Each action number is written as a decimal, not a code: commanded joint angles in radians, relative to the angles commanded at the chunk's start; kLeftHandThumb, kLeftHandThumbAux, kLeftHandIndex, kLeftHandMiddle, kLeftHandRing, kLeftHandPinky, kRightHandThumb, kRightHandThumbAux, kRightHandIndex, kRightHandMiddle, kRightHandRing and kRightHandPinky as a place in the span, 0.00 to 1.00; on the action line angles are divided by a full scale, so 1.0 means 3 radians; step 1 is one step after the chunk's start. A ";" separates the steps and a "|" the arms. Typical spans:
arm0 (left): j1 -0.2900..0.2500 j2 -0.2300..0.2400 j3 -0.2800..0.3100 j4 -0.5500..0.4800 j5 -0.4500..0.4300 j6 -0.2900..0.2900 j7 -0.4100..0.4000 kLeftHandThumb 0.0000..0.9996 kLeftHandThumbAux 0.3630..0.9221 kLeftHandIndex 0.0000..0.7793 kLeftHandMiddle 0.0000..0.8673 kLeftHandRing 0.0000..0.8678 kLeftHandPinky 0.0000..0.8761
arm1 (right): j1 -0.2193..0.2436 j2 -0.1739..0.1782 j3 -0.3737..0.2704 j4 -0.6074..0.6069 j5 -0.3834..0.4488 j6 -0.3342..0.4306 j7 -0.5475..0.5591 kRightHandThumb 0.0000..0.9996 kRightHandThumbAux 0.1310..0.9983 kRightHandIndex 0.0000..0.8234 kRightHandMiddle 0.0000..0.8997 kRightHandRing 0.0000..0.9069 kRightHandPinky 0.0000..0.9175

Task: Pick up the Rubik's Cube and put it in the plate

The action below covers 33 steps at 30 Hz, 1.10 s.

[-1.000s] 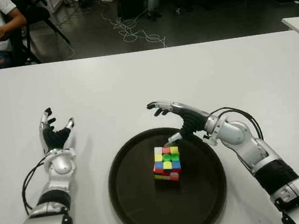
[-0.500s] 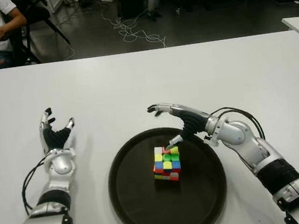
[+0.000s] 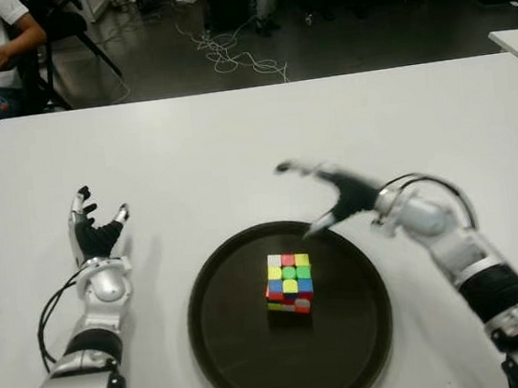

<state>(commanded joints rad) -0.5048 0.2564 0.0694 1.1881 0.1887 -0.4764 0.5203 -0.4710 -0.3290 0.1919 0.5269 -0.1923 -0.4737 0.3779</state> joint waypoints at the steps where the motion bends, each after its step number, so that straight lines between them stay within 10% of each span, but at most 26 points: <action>1: 0.0000 -0.0001 0.0004 0.0002 -0.0006 0.0000 -0.0007 0.03 0.68 0.13 0.17 0.19 0.22 | -0.0005 -0.0008 -0.0049 0.0070 0.0013 -0.0019 -0.0058 0.00 0.72 0.07 0.10 0.12 0.14; 17: 0.0001 0.0005 0.0033 0.0007 -0.0032 -0.0005 -0.0049 0.05 0.65 0.13 0.17 0.19 0.20 | -0.0422 0.0065 -0.0611 0.1355 0.0423 -0.0550 -0.0443 0.00 0.90 0.07 0.09 0.07 0.08; 33: -0.0004 0.0038 -0.0008 0.0013 0.0026 0.0001 -0.0040 0.05 0.69 0.15 0.19 0.20 0.22 | -0.0657 0.0042 -0.1031 0.2262 0.0569 -0.0808 -0.0948 0.00 0.88 0.06 0.07 0.03 0.04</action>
<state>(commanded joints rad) -0.5061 0.2679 0.0670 1.1921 0.1966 -0.4763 0.5082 -0.6681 -0.3165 -0.1173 1.2054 -0.0215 -0.7162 0.0934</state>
